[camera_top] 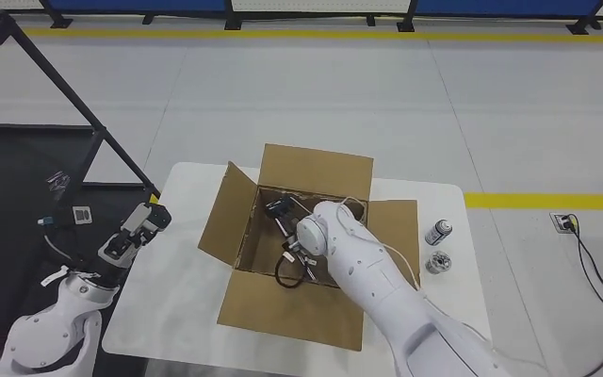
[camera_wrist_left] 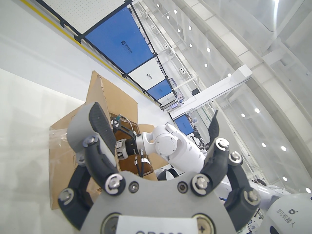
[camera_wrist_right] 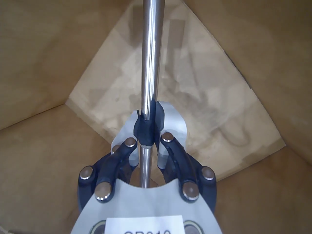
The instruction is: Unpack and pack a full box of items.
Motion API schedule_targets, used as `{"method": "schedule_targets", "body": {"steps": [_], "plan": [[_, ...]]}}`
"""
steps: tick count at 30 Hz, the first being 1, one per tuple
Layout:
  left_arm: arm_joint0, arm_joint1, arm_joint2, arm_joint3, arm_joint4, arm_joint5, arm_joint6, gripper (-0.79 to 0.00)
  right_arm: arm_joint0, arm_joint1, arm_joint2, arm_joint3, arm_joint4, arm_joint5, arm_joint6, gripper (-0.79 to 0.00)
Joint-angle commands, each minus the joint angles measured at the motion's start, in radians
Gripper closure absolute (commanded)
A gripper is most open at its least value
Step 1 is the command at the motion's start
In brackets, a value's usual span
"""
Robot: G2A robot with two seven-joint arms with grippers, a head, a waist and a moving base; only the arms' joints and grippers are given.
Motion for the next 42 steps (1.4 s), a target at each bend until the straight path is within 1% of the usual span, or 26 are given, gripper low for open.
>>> {"method": "schedule_targets", "body": {"steps": [1,4,7,11,14,15,17,19,22,25,29,34,38,42], "plan": [[0.003,0.0,0.003,-0.006,0.003,-0.002,0.003,-0.785,-0.015,0.018,0.014,-0.059,-0.011,-0.013,0.016,0.0],[0.006,0.0,0.01,-0.015,0.009,-0.003,0.009,-0.785,-0.057,0.053,0.042,-0.188,-0.046,-0.015,0.074,0.0],[0.01,0.0,0.016,-0.026,0.015,-0.004,0.015,-0.785,-0.137,0.098,0.091,-0.384,-0.101,0.001,0.145,0.0],[0.015,-0.001,0.025,-0.039,0.024,-0.005,0.024,-0.785,-0.318,0.169,0.201,-0.752,-0.197,0.0,0.271,0.0],[0.018,-0.001,0.031,-0.048,0.033,-0.005,0.031,-0.785,-0.467,0.208,0.284,-1.019,-0.258,-0.023,0.345,0.0],[0.019,-0.001,0.033,-0.05,0.035,-0.005,0.033,-0.785,-0.507,0.218,0.308,-1.091,-0.276,-0.025,0.351,0.0],[0.021,-0.001,0.037,-0.055,0.04,-0.006,0.035,-0.785,-0.578,0.231,0.346,-1.213,-0.305,-0.024,0.324,0.0],[0.022,-0.001,0.042,-0.06,0.046,-0.006,0.038,-0.785,-0.638,0.241,0.378,-1.316,-0.334,-0.018,0.257,0.0],[0.023,-0.002,0.051,-0.067,0.053,-0.006,0.042,-0.785,-0.712,0.252,0.418,-1.439,-0.379,-0.004,0.164,0.0],[0.025,-0.002,0.057,-0.073,0.061,-0.003,0.046,-0.785,-0.768,0.26,0.459,-1.551,-0.422,0.025,0.119,0.0],[0.027,-0.002,0.061,-0.079,0.065,-0.005,0.051,-0.785,-0.841,0.272,0.531,-1.703,-0.471,0.062,0.123,0.0],[0.026,-0.002,0.076,-0.084,0.071,-0.002,0.05,-0.785,-0.935,0.284,0.663,-1.858,-0.472,0.108,0.164,0.0],[0.017,-0.002,0.09,-0.085,0.076,0.002,0.05,-0.785,-0.996,0.293,0.791,-1.909,-0.448,0.132,0.22,0.0],[0.007,-0.003,0.104,-0.083,0.079,0.005,0.051,-0.785,-1.026,0.302,0.912,-1.861,-0.402,0.146,0.278,0.0]]}}
